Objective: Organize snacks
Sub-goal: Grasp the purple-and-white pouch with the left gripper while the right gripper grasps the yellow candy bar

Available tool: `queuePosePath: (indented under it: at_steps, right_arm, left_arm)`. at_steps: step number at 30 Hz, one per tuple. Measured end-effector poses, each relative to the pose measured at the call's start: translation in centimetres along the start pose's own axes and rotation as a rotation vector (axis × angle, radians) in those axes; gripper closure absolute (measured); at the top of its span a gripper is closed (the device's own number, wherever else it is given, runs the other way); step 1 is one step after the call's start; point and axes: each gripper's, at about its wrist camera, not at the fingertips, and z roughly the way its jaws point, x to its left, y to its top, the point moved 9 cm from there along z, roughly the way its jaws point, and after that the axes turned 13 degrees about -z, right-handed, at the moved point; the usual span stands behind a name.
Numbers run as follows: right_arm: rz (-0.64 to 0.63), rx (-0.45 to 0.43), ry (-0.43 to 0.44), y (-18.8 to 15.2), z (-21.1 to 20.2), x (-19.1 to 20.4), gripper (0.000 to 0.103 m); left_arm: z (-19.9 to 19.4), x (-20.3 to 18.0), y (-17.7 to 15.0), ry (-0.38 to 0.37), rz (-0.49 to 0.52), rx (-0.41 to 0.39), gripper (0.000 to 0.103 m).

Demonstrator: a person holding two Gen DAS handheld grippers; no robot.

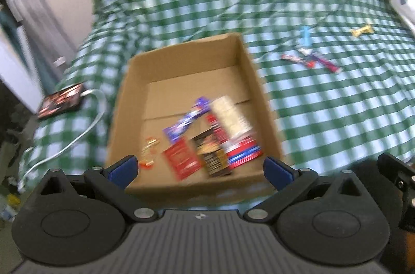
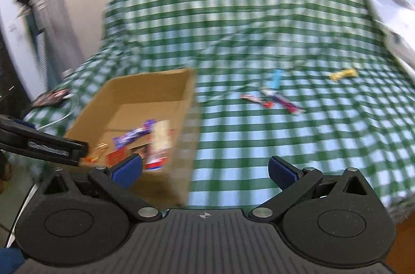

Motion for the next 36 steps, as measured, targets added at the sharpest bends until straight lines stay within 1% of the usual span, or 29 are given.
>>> queuePosePath:
  at_steps: [2,5,8,12,14,16,19,21,24,27,30,32,34,35,36]
  right_arm:
    - [0.043,0.01,-0.053,-0.4,0.1,-3.1,0.001]
    - [0.104,0.024,-0.131,-0.9,0.3,-8.1,0.001]
    - [0.153,0.023,-0.222,-1.1,0.6,-13.6,0.001]
    - [0.222,0.029,-0.291,-1.4,3.2,-20.1,0.001]
    - [0.254,0.027,-0.309,-1.2,5.0,-23.4,0.001]
    - [0.281,0.019,-0.325,-0.5,7.6,-27.5,0.001]
    - [0.307,-0.002,-0.344,0.4,11.8,-34.2,0.001]
    - [0.329,0.0,-0.365,2.1,16.1,-37.5,0.001]
    - [0.364,0.01,-0.371,4.5,22.9,-41.8,0.001]
    - [0.394,0.033,-0.358,6.5,29.5,-45.2,0.001]
    - [0.443,0.07,-0.377,7.6,35.6,-48.1,0.001]
    - [0.486,0.073,-0.391,8.1,38.6,-49.6,0.001]
    - [0.482,0.099,-0.408,8.2,41.1,-50.4,0.001]
    - [0.472,0.105,-0.419,8.2,42.1,-50.8,0.001]
    - [0.462,0.12,-0.428,8.1,43.1,-51.1,0.001]
  left_arm:
    - [0.6,-2.6,1.3,-0.041,0.013,0.009,0.0]
    - [2.2,-6.9,3.4,-0.109,0.023,0.053,0.0]
    - [4.0,-11.2,6.4,-0.149,0.019,0.056,0.0]
    - [7.4,-17.4,10.5,-0.205,0.022,0.082,0.0]
    - [9.6,-20.7,12.2,-0.234,0.024,0.098,0.0]
    - [12.4,-24.3,13.6,-0.248,0.046,0.117,0.0]
    - [17.6,-29.3,14.9,-0.266,0.067,0.173,0.0]
    - [21.4,-32.2,15.4,-0.27,0.069,0.219,0.0]
    - [26.9,-35.6,15.9,-0.284,0.045,0.294,0.0]
    - [31.7,-37.8,15.6,-0.282,0.001,0.371,0.0]
    - [34.9,-38.7,15.3,-0.279,-0.026,0.423,0.0]
    - [36.4,-39.1,15.3,-0.281,-0.047,0.438,0.0]
    - [37.4,-39.4,15.2,-0.27,-0.059,0.453,0.0]
    - [37.4,-39.5,15.3,-0.26,-0.061,0.443,0.0]
    - [37.2,-39.7,15.4,-0.267,-0.052,0.428,0.0]
